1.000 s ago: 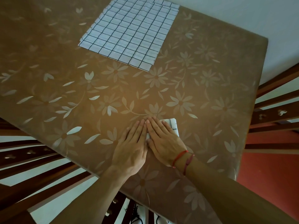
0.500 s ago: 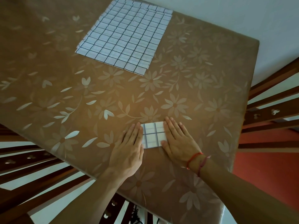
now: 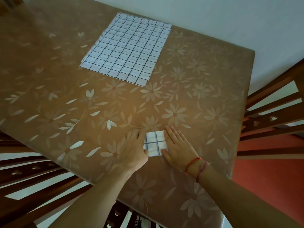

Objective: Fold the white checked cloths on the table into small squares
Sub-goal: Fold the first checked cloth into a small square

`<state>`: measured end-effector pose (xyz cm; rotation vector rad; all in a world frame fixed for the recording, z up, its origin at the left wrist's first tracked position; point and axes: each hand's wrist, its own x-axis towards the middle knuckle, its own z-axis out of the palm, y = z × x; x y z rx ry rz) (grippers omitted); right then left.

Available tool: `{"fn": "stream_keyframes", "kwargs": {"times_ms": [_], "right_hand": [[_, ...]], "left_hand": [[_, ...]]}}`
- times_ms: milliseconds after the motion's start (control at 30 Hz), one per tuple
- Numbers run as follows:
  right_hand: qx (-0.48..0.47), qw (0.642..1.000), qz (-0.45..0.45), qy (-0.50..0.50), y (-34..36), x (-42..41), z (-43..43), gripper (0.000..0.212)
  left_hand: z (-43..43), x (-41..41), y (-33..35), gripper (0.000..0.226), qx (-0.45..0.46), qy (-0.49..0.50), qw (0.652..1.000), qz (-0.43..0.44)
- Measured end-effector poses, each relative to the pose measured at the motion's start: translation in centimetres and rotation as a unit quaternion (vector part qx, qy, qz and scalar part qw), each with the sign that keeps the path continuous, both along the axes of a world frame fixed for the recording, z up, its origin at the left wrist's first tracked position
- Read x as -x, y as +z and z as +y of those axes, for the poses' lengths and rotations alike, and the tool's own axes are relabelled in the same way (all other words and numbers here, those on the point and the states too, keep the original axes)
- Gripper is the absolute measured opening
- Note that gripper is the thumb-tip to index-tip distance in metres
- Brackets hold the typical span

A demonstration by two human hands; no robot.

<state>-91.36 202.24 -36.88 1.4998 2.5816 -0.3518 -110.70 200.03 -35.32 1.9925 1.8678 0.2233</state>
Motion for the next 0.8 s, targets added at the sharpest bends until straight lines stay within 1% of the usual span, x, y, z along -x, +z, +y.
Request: {"fn": "stream_keyframes", "kwargs": {"times_ms": [133, 233, 300, 400, 467, 533, 600, 667, 733, 800], "right_hand": [[0.020, 0.998, 0.049, -0.021, 0.8, 0.5, 0.4, 0.071], [0.030, 0.995, 0.090, -0.043, 1.3, 0.6, 1.0, 0.076], [0.054, 0.989, 0.124, -0.065, 1.5, 0.4, 1.3, 0.077], [0.081, 0.972, 0.185, -0.119, 2.0, -0.2, 1.5, 0.072], [0.092, 0.952, 0.233, -0.177, 2.8, -0.5, 1.4, 0.068], [0.111, 0.920, 0.284, -0.245, 3.6, -0.8, 1.3, 0.057], [0.133, 0.887, 0.326, -0.298, 4.3, -1.3, 1.2, 0.036], [0.154, 0.861, 0.357, -0.328, 4.9, -1.8, 0.8, 0.015], [0.164, 0.842, 0.381, -0.345, 5.5, -2.0, 0.5, 0.009], [0.163, 0.823, 0.406, -0.363, 6.4, -2.4, 0.2, 0.008]], "left_hand": [[1.4, -0.5, 0.7, 0.053, 0.046, 0.054, 0.996, -0.046], [2.0, -0.8, 0.5, 0.049, 0.073, 0.103, 0.981, -0.144], [2.0, -0.8, 0.5, 0.037, 0.070, 0.123, 0.968, -0.207], [1.4, -0.8, 1.8, 0.017, 0.106, 0.175, 0.944, -0.257], [0.8, -0.7, 2.8, 0.014, 0.113, 0.192, 0.925, -0.309], [0.3, -0.6, 3.6, 0.015, 0.116, 0.206, 0.910, -0.341], [0.0, -0.4, 4.2, 0.017, 0.114, 0.224, 0.896, -0.365], [-0.3, -0.4, 4.9, 0.019, 0.114, 0.236, 0.885, -0.385], [-0.4, -0.4, 5.5, 0.025, 0.110, 0.254, 0.870, -0.409], [-0.2, -0.5, 6.0, 0.024, 0.107, 0.276, 0.852, -0.432]]}}
